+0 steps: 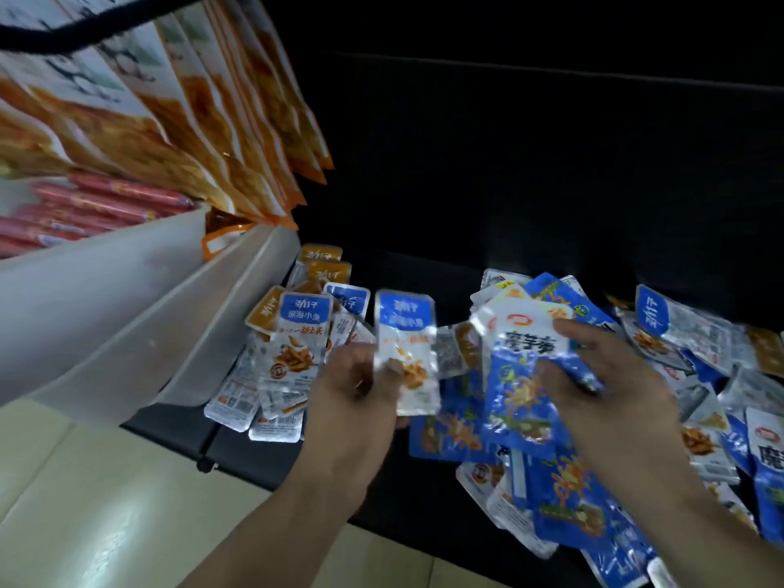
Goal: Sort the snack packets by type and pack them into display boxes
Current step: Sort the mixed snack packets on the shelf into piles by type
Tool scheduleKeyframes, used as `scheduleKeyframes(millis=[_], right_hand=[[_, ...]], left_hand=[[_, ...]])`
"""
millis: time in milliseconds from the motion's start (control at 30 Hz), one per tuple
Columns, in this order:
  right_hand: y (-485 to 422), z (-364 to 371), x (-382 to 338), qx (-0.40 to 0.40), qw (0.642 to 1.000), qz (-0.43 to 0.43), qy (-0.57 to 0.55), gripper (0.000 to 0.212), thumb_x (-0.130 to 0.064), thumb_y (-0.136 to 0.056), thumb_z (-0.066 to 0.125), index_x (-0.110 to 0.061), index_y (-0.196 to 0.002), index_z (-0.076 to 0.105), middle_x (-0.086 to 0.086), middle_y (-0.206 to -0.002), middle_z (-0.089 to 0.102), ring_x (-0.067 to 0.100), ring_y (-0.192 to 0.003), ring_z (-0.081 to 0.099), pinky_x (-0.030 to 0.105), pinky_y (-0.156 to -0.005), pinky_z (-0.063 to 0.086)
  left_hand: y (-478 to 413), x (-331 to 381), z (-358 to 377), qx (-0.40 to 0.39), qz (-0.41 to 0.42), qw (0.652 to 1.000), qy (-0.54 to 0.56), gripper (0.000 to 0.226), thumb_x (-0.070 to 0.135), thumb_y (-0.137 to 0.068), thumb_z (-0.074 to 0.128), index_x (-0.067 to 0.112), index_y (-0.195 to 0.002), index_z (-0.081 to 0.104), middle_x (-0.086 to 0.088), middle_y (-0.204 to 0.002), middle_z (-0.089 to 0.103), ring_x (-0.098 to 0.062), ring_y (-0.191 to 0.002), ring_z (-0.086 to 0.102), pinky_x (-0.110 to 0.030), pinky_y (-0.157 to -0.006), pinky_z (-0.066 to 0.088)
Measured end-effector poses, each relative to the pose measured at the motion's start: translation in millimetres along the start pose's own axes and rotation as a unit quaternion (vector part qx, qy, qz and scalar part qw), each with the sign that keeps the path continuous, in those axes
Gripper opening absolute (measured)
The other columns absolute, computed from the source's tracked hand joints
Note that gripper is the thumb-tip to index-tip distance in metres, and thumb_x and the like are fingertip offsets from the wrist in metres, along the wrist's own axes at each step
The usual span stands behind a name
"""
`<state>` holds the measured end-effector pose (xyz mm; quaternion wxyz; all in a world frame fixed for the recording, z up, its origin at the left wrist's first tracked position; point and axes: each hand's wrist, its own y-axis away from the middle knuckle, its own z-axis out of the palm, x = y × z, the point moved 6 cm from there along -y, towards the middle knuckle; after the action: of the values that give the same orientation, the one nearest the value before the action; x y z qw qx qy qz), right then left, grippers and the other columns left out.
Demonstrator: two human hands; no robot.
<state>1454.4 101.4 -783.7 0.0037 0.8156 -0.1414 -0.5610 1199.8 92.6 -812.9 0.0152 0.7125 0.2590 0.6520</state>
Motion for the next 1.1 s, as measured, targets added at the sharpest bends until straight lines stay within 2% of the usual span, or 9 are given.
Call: scheduleKeyframes(millis=[167, 267, 367, 467, 567, 667, 767, 1000, 1100], right_hand=[[-9.5, -17.9, 11.2, 0.039, 0.995, 0.002, 0.095, 0.043, -0.025, -0.096, 0.070, -0.036, -0.136, 0.059, -0.025, -0.093, 0.056, 0.010, -0.084, 0.065, 0.027, -0.051, 0.047], [-11.5, -16.8, 13.0, 0.038, 0.987, -0.013, 0.153, 0.037, -0.027, -0.096, 0.069, -0.033, -0.132, 0.063, -0.013, -0.069, 0.060, 0.010, -0.045, 0.059, 0.024, -0.042, 0.044], [-16.8, -17.2, 18.6, 0.030, 0.980, -0.018, 0.196, 0.028, -0.026, -0.098, 0.065, -0.032, -0.125, 0.068, -0.006, -0.045, 0.056, 0.008, -0.032, 0.047, 0.017, -0.032, 0.034], [-19.9, -16.2, 20.8, 0.017, 0.976, -0.016, 0.217, 0.029, -0.035, -0.097, 0.065, -0.036, -0.126, 0.067, -0.011, -0.047, 0.060, 0.007, -0.036, 0.051, 0.026, -0.038, 0.043], [-20.3, -14.6, 24.4, 0.018, 0.969, -0.021, 0.245, 0.042, -0.052, -0.088, 0.071, -0.040, -0.128, 0.064, -0.010, -0.066, 0.067, 0.008, -0.047, 0.059, 0.030, -0.052, 0.050], [-22.9, -15.3, 33.3, 0.011, 0.952, -0.031, 0.305, 0.056, -0.069, -0.078, 0.068, -0.049, -0.130, 0.057, -0.007, -0.101, 0.071, 0.021, -0.088, 0.073, 0.040, -0.068, 0.060], [-25.8, -23.8, 31.0, 0.042, 0.935, -0.057, 0.347, 0.058, -0.056, -0.082, 0.074, -0.037, -0.134, 0.063, 0.004, -0.122, 0.066, 0.034, -0.116, 0.063, 0.049, -0.087, 0.058], [-26.7, -26.9, 39.4, 0.052, 0.910, -0.100, 0.398, 0.052, -0.032, -0.083, 0.083, -0.018, -0.132, 0.070, 0.017, -0.123, 0.065, 0.047, -0.114, 0.061, 0.056, -0.088, 0.056], [-29.3, -25.6, 40.4, 0.043, 0.895, -0.128, 0.425, 0.052, -0.032, -0.085, 0.082, -0.017, -0.133, 0.069, 0.019, -0.120, 0.066, 0.048, -0.108, 0.063, 0.056, -0.083, 0.057]], left_hand=[[-46.6, 26.5, -70.5, 0.142, 0.108, 0.983, -0.047, 0.014, 0.012, -0.095, 0.073, 0.016, -0.108, 0.069, 0.004, -0.099, 0.076, -0.009, -0.089, 0.075, -0.025, -0.070, 0.060], [-46.6, 27.8, -87.8, 0.199, 0.172, 0.935, -0.237, 0.048, 0.013, -0.085, 0.079, 0.025, -0.128, 0.061, -0.005, -0.140, 0.050, -0.024, -0.123, 0.058, -0.041, -0.100, 0.055], [-22.3, 29.2, -34.4, 0.039, 0.304, 0.899, -0.313, 0.045, 0.018, -0.084, 0.081, 0.029, -0.124, 0.064, 0.004, -0.138, 0.049, -0.010, -0.126, 0.045, -0.035, -0.107, 0.047], [-6.6, -2.8, 29.4, -0.187, 0.257, 0.850, -0.420, 0.076, 0.052, -0.085, 0.077, 0.035, -0.151, 0.046, 0.008, -0.166, 0.027, -0.010, -0.154, 0.015, -0.035, -0.127, 0.021], [-13.3, -24.1, 53.7, -0.231, 0.258, 0.782, -0.519, 0.103, 0.069, -0.081, 0.071, 0.032, -0.163, 0.021, 0.001, -0.173, 0.007, -0.016, -0.159, -0.010, -0.043, -0.130, 0.002], [-20.2, -19.1, 60.7, -0.215, 0.286, 0.754, -0.550, 0.107, 0.070, -0.078, 0.073, 0.030, -0.162, 0.022, 0.002, -0.169, 0.024, -0.017, -0.158, 0.010, -0.043, -0.130, -0.004], [-22.0, -10.6, 58.8, -0.163, 0.342, 0.735, -0.562, 0.087, 0.067, -0.077, 0.074, 0.025, -0.150, 0.049, 0.004, -0.144, 0.058, -0.019, -0.133, 0.054, -0.052, -0.128, 0.012], [-14.3, -9.7, 63.3, -0.119, 0.394, 0.758, -0.506, 0.035, 0.055, -0.084, 0.060, 0.027, -0.098, 0.075, 0.007, -0.103, 0.062, -0.020, -0.094, 0.060, -0.044, -0.088, 0.046], [-25.9, -1.0, 75.4, -0.110, 0.371, 0.769, -0.509, 0.030, 0.041, -0.091, 0.064, 0.021, -0.113, 0.070, 0.002, -0.116, 0.063, -0.023, -0.105, 0.058, -0.041, -0.089, 0.045]])
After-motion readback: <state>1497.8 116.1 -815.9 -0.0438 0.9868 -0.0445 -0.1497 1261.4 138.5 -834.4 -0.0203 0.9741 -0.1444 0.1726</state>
